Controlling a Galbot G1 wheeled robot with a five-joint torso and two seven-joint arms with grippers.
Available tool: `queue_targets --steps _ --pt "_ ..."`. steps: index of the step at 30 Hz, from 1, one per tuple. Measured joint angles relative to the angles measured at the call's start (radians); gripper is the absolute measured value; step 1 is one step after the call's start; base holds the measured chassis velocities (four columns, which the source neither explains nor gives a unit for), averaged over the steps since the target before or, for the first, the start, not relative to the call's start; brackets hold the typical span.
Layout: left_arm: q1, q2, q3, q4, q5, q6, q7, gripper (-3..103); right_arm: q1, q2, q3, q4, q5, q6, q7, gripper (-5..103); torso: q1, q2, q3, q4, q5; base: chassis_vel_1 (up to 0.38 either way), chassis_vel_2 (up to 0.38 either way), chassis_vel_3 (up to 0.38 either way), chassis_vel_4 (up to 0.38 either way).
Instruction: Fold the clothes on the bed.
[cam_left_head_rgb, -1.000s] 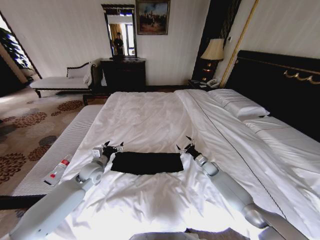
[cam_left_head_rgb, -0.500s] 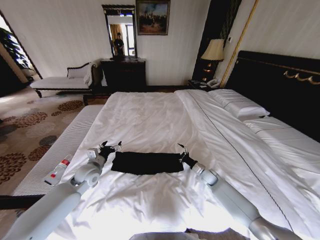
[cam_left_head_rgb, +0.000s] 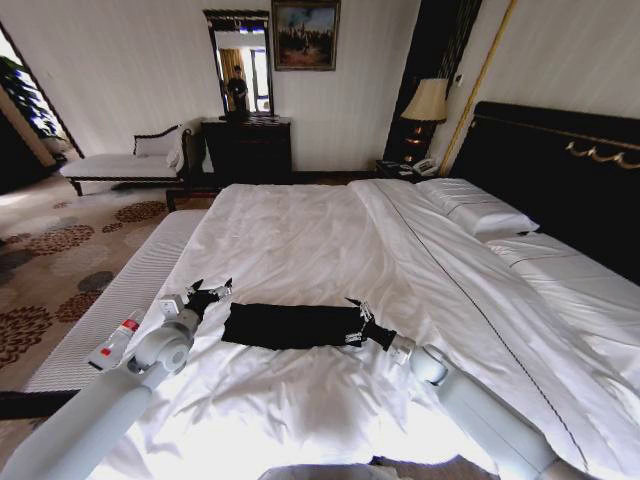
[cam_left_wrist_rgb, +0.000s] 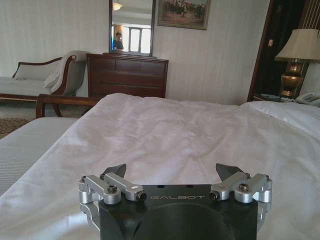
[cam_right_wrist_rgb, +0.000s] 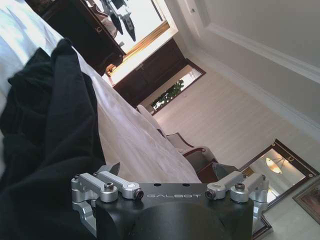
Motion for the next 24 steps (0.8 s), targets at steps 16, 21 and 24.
queue_targets --steps 16,21,24 --pt "0.143 0.007 -0.151 -0.101 -0.047 0.029 -0.007 100 0.227 0.215 -0.221 -0.295 -0.120 0.016 0.010 100 0.000 0.000 0.000 0.0001 0.0000 0.000 0.000 0.000 0.000" --pt "0.122 0.007 -0.145 -0.097 -0.058 0.035 -0.006 100 0.183 0.148 -0.293 -0.117 -0.145 0.001 0.019 100 0.000 0.000 0.000 -0.0005 0.0002 0.000 0.000 0.000 0.000" --pt "0.107 0.006 -0.137 -0.089 -0.061 0.035 -0.004 100 0.164 0.116 -0.308 -0.037 -0.147 -0.009 0.023 100 0.000 0.000 0.000 -0.0005 0.0001 0.000 0.000 0.000 0.000"
